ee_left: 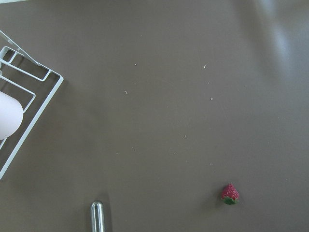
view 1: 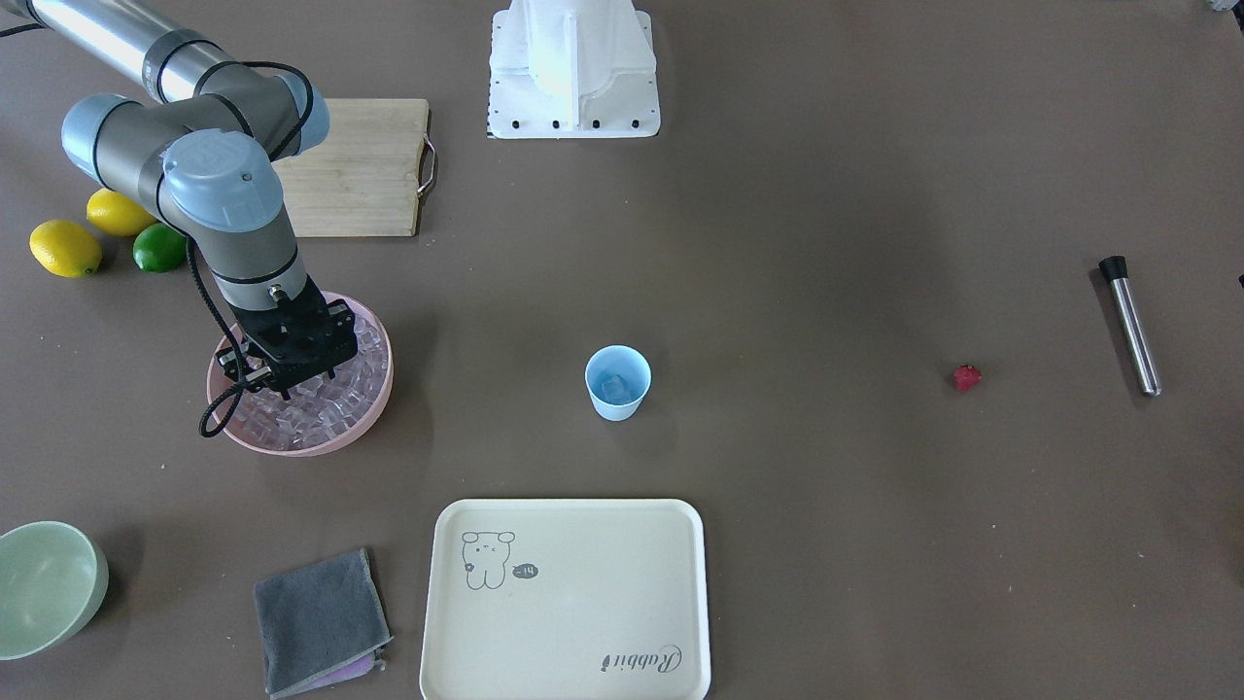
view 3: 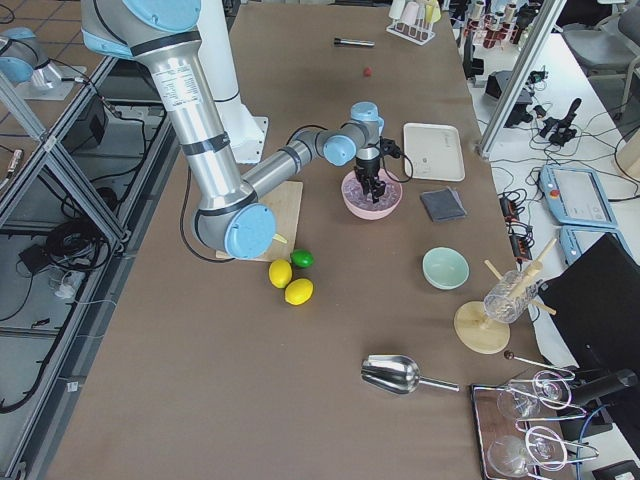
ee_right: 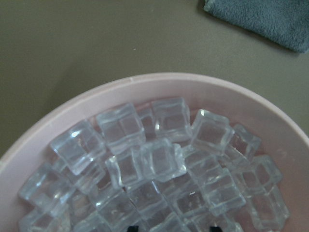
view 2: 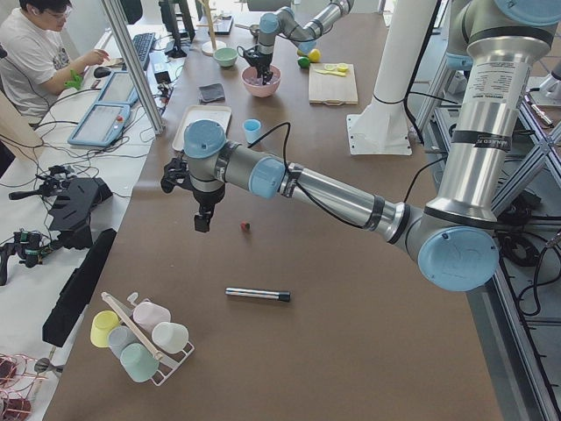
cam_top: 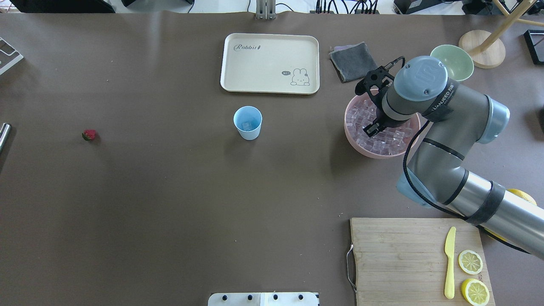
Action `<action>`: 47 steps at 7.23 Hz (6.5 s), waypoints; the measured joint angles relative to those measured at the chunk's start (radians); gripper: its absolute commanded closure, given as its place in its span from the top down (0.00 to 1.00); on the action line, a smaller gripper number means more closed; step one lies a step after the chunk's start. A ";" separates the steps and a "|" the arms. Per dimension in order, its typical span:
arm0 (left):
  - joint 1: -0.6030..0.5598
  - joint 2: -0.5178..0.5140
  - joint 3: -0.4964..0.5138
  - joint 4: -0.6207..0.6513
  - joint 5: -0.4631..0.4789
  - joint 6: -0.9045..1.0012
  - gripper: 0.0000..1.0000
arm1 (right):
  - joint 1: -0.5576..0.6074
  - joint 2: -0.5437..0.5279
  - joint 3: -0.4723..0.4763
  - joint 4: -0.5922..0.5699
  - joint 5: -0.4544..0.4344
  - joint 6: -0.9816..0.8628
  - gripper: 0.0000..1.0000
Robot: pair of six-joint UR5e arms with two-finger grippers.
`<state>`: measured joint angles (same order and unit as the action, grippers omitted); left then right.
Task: Mash ice and strawberries in cup
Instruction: 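Lower the right gripper into the pink bowl and grasp an ice cube, then carry the ice cube with the right gripper over the light-blue cup, then open the right gripper to drop the ice cube into the cup, then withdraw the right arm toward the green bowl while the left arm reaches toward the strawberry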
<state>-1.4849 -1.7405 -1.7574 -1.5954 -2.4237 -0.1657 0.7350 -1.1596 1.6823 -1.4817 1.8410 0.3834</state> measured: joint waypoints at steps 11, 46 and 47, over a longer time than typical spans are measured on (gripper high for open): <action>0.003 0.000 -0.005 0.000 0.000 -0.002 0.98 | 0.075 0.294 0.043 -0.227 0.141 0.237 0.00; 0.490 -0.083 0.323 -0.519 0.244 -0.307 0.88 | 0.576 -0.144 0.106 -0.089 0.456 -0.232 0.71; 0.501 -0.067 0.325 -0.541 0.245 -0.326 0.86 | 0.586 -0.171 0.127 -0.088 0.459 -0.245 0.72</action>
<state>-0.9844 -1.8077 -1.4323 -2.1366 -2.1787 -0.4918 1.3208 -1.3311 1.8098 -1.5698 2.3001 0.1388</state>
